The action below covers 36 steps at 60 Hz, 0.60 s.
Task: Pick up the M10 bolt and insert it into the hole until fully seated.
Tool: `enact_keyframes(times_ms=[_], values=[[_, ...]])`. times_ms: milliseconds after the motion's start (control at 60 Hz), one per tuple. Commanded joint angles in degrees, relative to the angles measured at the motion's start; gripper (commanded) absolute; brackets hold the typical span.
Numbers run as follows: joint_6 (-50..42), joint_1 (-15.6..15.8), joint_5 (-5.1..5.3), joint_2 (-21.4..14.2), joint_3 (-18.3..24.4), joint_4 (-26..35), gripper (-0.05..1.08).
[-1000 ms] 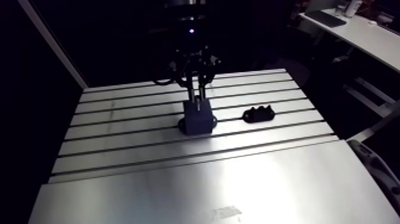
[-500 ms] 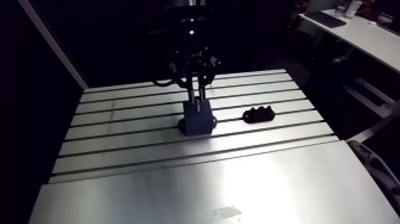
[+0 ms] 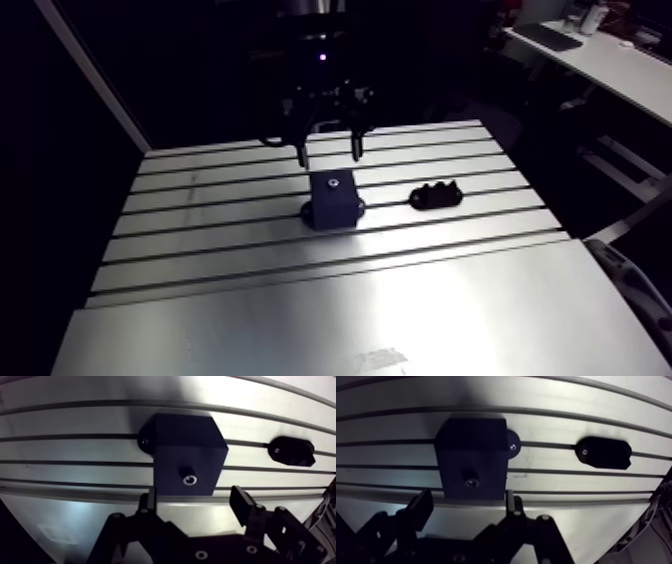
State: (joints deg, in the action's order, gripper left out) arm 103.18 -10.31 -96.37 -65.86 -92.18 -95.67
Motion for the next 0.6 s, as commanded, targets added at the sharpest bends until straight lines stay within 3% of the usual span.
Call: enact_keyframes(times_ms=[17,200,317,600], values=[[0.0,0.0,0.00,-0.2,0.0,-0.3,0.00],[-0.5,0.0,1.17,-2.7,1.0,-0.3,0.00],[-0.9,0.0,3.62,-6.7,2.3,-0.2,0.00],[-2.4,-0.1,4.78,-17.3,6.0,0.2,0.01]])
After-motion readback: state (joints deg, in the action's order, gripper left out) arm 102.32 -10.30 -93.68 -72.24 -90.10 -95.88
